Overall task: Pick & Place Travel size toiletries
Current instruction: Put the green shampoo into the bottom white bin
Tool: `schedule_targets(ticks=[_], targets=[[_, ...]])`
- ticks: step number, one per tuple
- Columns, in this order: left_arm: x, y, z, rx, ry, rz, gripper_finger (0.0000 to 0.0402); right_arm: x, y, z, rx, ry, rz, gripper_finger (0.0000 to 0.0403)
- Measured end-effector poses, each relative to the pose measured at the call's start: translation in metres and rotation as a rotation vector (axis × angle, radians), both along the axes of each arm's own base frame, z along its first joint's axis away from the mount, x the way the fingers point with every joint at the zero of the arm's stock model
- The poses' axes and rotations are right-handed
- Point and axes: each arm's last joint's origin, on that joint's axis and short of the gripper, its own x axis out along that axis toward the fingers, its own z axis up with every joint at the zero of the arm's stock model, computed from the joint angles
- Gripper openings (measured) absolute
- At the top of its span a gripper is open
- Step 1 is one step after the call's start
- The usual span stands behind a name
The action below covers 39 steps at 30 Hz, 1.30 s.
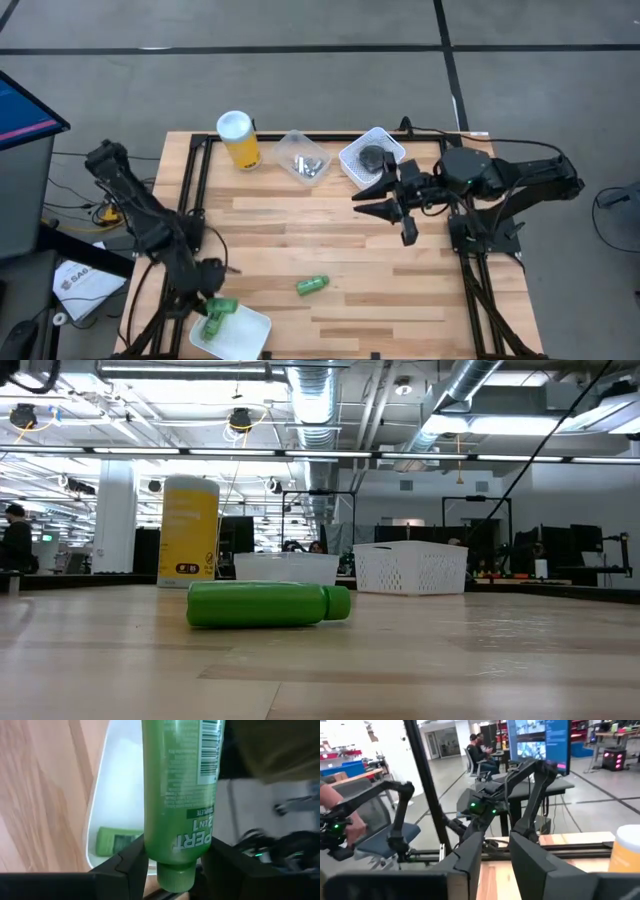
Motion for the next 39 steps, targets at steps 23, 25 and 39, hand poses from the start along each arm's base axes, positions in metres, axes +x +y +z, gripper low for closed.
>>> schedule_targets(ticks=[23, 25, 39], targets=[[0.03, -0.058, -0.075, 0.189, 0.093, -0.125, 0.0165, 0.008, -0.006, -0.015, 0.011, 0.124, -0.033, 0.0093], [0.03, -0.059, -0.075, 0.189, 0.08, -0.149, 0.0165, 0.008, -0.006, -0.017, 0.018, 0.14, -0.034, 0.0093], [0.031, -0.055, -0.066, 0.125, 0.074, -0.195, 0.0241, 0.008, -0.005, -0.019, 0.039, 0.167, -0.037, 0.0093]])
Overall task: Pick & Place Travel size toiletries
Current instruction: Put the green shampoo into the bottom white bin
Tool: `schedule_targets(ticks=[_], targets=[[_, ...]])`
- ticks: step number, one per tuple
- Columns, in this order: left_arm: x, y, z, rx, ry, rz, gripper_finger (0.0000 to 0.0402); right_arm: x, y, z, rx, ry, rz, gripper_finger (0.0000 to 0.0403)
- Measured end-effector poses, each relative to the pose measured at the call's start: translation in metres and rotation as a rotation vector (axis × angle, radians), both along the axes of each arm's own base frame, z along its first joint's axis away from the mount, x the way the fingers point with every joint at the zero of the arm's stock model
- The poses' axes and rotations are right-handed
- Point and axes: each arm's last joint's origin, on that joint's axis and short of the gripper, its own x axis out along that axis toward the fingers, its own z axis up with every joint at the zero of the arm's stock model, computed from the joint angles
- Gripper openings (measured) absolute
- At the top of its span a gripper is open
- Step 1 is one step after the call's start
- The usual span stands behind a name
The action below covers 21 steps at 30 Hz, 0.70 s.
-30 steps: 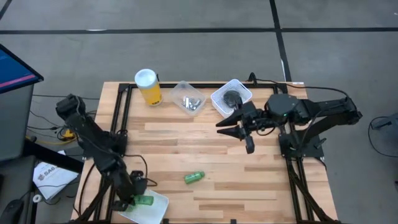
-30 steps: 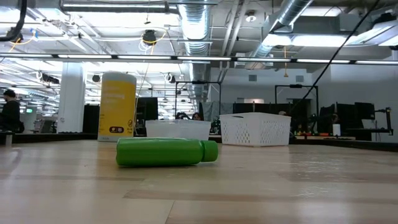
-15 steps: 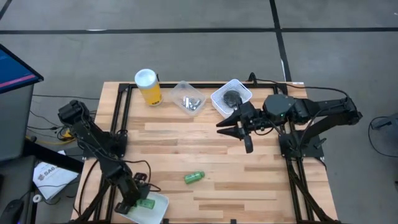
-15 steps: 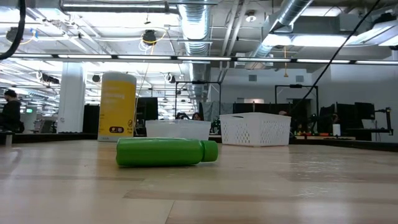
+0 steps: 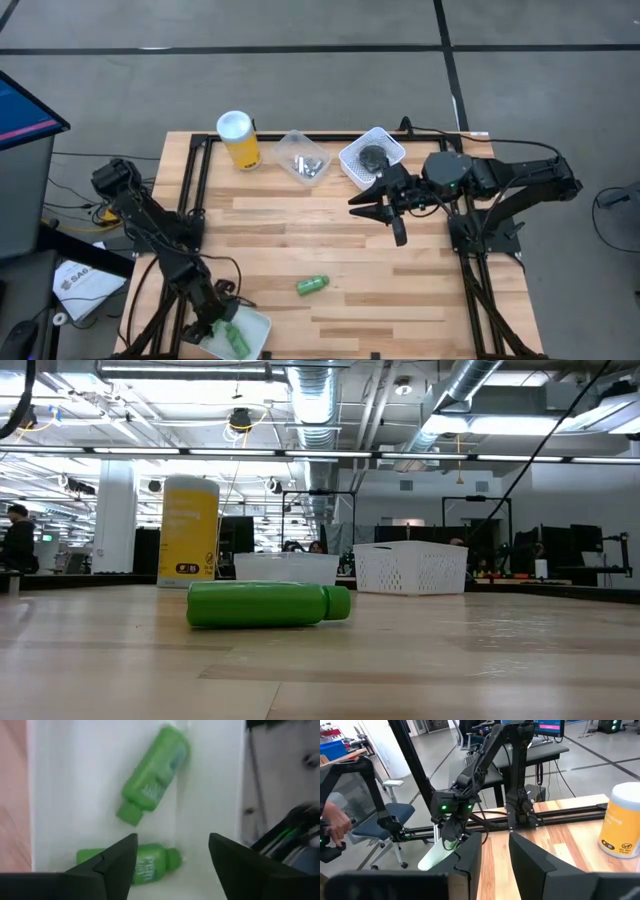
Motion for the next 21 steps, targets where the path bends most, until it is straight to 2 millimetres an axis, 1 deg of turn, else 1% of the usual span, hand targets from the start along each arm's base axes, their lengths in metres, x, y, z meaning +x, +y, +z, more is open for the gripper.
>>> schedule_targets(ticks=[2, 4, 6, 8, 10, 13, 15, 17, 21], targets=[[0.003, 0.009, 0.011, -0.037, -0.008, 0.062, 0.0245, -0.003, -0.001, 0.002, 0.004, -0.01, 0.0, 0.0093], [0.006, 0.023, 0.028, -0.083, -0.066, 0.12, 0.0242, -0.009, -0.002, 0.007, 0.009, -0.027, -0.001, 0.0093], [0.009, 0.04, 0.045, -0.111, -0.144, 0.22, 0.0234, -0.017, -0.004, 0.011, 0.011, -0.037, -0.001, 0.0093], [0.009, 0.059, 0.063, -0.124, -0.26, 0.328, 0.0223, -0.023, -0.005, 0.014, 0.014, -0.049, -0.001, 0.0093], [0.01, 0.079, 0.078, -0.101, -0.401, 0.438, 0.0212, -0.032, -0.006, 0.016, 0.015, -0.039, 0.0, 0.0093], [0.015, 0.107, 0.091, -0.002, -0.573, 0.591, 0.0205, -0.047, -0.008, 0.018, 0.032, -0.011, -0.002, 0.0093], [0.025, 0.124, 0.096, 0.068, -0.627, 0.675, 0.0207, -0.054, -0.009, 0.018, 0.04, 0.013, -0.008, 0.0093], [0.04, 0.137, 0.099, 0.129, -0.634, 0.719, 0.0212, -0.06, -0.01, 0.016, 0.049, 0.04, -0.011, 0.0093], [0.08, 0.151, 0.099, 0.221, -0.598, 0.728, 0.0226, -0.069, -0.012, 0.017, 0.065, 0.061, -0.018, 0.0093]])
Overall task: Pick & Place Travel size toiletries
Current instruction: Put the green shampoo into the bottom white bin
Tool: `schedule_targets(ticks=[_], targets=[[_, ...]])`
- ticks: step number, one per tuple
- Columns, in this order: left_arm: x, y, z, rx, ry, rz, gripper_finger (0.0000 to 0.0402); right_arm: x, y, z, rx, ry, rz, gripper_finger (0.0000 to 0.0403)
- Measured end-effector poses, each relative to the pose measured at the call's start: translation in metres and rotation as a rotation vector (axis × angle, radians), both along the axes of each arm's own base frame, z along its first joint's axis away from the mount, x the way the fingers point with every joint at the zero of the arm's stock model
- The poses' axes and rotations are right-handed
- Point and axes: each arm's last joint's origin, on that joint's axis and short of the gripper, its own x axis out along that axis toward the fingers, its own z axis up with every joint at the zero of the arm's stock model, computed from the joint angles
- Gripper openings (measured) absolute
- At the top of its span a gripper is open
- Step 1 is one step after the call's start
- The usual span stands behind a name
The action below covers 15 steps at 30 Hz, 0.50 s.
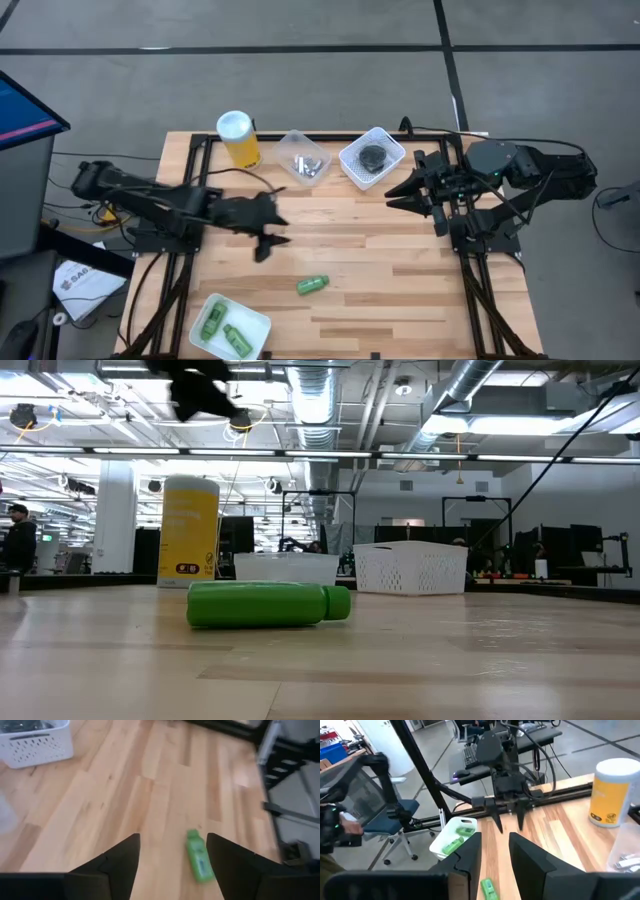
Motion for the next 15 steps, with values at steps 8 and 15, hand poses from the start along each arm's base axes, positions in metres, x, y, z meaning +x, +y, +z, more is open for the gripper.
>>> schedule_targets(ticks=[8, 15], targets=[[0.089, -0.002, -0.016, 0.086, 0.122, 0.012, 0.0237, -0.006, -0.004, -0.008, 0.001, 0.094, -0.09, 0.0093], [0.131, -0.02, -0.041, 0.037, 0.189, -0.004, 0.0237, -0.006, -0.004, -0.009, 0.068, 0.113, -0.116, 0.0093]])
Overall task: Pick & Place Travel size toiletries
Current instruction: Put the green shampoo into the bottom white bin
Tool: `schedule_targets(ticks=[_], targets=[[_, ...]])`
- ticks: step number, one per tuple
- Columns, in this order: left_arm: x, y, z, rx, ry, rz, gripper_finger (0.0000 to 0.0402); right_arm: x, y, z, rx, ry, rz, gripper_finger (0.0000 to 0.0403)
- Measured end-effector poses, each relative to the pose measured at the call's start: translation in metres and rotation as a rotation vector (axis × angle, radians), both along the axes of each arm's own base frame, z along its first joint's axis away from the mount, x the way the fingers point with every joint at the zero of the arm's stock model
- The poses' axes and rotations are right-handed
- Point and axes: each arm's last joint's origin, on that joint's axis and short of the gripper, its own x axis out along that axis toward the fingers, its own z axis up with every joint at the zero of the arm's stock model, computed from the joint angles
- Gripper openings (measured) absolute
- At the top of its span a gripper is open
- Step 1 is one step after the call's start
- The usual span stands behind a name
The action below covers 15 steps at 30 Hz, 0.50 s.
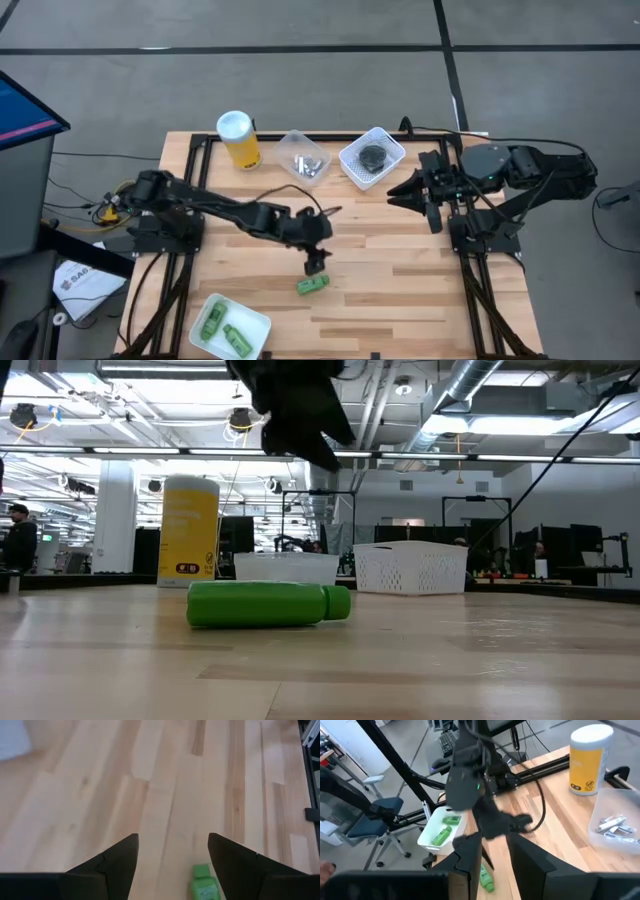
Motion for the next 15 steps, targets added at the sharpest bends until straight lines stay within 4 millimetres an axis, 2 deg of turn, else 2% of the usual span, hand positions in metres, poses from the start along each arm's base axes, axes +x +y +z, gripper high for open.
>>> schedule_targets(ticks=[9, 15], targets=[[0.018, -0.036, -0.047, -0.019, 0.055, -0.078, 0.0242, 0.0, 0.0, -0.001, 0.01, 0.015, -0.006, 0.0093], [0.022, -0.05, -0.075, 0.034, 0.083, -0.011, 0.0258, -0.003, 0.002, -0.006, -0.015, 0.065, 0.023, 0.0093]])
